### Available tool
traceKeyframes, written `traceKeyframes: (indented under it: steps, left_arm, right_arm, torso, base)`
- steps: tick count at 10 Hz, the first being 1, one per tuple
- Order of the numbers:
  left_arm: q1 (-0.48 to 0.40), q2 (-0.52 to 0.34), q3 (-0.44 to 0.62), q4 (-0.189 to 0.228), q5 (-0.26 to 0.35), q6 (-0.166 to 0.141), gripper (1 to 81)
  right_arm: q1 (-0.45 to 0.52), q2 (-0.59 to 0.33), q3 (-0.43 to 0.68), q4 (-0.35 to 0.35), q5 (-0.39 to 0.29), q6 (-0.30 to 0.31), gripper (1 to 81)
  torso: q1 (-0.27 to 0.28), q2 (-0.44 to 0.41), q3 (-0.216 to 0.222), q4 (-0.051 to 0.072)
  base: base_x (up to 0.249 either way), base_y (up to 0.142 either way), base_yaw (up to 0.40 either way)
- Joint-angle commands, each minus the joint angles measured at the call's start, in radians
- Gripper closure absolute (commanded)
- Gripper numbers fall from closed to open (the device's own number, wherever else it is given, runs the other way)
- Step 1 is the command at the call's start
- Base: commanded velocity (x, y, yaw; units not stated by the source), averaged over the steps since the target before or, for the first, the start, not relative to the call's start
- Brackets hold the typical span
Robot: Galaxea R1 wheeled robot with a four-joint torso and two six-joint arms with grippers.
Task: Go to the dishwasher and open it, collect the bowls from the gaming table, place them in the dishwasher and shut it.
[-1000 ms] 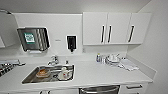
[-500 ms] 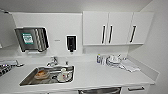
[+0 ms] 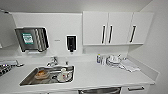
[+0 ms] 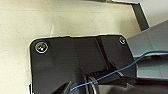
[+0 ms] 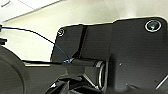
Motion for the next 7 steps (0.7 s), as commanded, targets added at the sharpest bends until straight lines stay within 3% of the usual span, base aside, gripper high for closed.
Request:
traceKeyframes:
  steps: [1,2,3,7]
  left_arm:
    - [-0.05,-0.008,0.0,0.005,0.047,0.001,1.0]
    - [-0.05,-0.009,0.0,0.01,0.045,0.001,1.0]
    - [-0.05,-0.012,0.0,0.01,0.045,0.002,1.0]
    - [-0.048,-0.038,0.009,0.011,0.037,0.004,1.0]
  right_arm:
    - [0.051,0.009,-0.037,-0.002,-0.053,0.01,1.0]
    - [0.051,0.009,-0.037,-0.002,-0.053,0.01,1.0]
    - [0.051,0.007,-0.037,-0.002,-0.053,0.01,1.0]
    - [0.045,0.001,-0.006,-0.001,-0.053,0.011,1.0]
  torso:
    - [0.0,0.0,0.0,0.0]
    - [0.0,0.0,0.0,0.0]
    - [0.064,-0.1,0.0,0.0]
    - [0.109,-0.173,0.0,0.0]
  base:
    - [0.0,0.0,0.0]
    - [0.0,0.0,0.0]
    - [0.0,0.0,0.0]
    - [0.0,0.0,0.0]
